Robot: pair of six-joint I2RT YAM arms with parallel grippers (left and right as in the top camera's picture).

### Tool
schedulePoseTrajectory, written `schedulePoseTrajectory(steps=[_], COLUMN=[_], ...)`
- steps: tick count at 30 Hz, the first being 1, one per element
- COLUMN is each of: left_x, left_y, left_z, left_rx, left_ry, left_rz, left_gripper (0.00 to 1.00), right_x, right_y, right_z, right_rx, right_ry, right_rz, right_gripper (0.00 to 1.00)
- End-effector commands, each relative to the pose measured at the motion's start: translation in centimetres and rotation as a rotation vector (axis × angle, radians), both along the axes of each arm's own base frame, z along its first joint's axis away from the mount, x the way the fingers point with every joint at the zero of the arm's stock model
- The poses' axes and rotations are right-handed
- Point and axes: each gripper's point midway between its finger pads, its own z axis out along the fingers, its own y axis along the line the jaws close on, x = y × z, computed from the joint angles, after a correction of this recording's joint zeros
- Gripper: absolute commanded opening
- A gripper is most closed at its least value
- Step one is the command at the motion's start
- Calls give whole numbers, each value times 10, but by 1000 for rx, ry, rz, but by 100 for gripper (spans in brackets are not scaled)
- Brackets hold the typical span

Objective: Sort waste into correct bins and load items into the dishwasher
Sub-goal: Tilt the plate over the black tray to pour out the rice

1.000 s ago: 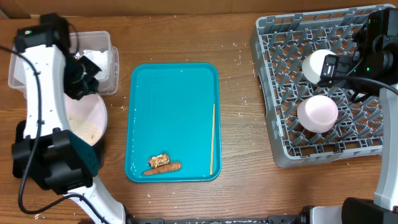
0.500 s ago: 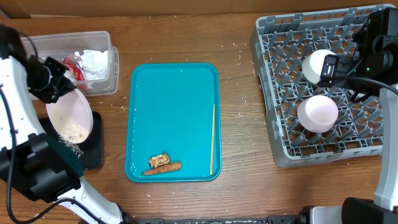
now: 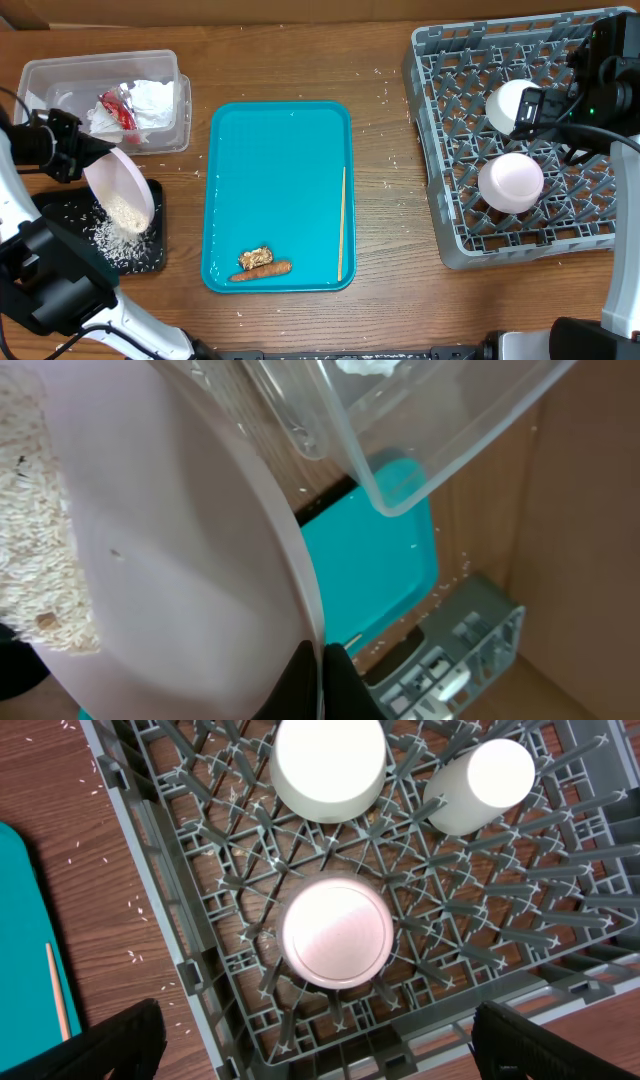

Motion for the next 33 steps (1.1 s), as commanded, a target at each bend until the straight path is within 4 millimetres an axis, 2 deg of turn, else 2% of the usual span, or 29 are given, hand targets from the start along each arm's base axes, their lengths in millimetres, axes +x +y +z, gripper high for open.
schedulePoseTrajectory(steps=[1,9,12,18,26,33], left_x=[0,-8,-7,-8,-13,-26], left_y=[0,13,9,13,30,42], left_z=[8,10,20,27,27,30], left_rx=[-78,-92,-156,-187,-159,-186], left_ry=[-74,-90,-144,-183,-213,-221], left_rz=[-12,14,14,27,46,91], left_gripper=[4,4,4,4,4,4], right_x=[1,1,1,1,1,1], right_y=[-2,-2,-2,-2,-2,-2], right_z=[4,4,4,4,4,4], right_rx=[-9,-8,-9,-9,-9,-8], right_ry=[-15,-15,-15,-15,-15,-15], right_rz=[-5,-5,-5,-5,-5,-5], right_gripper=[100,100,100,100,100,100])
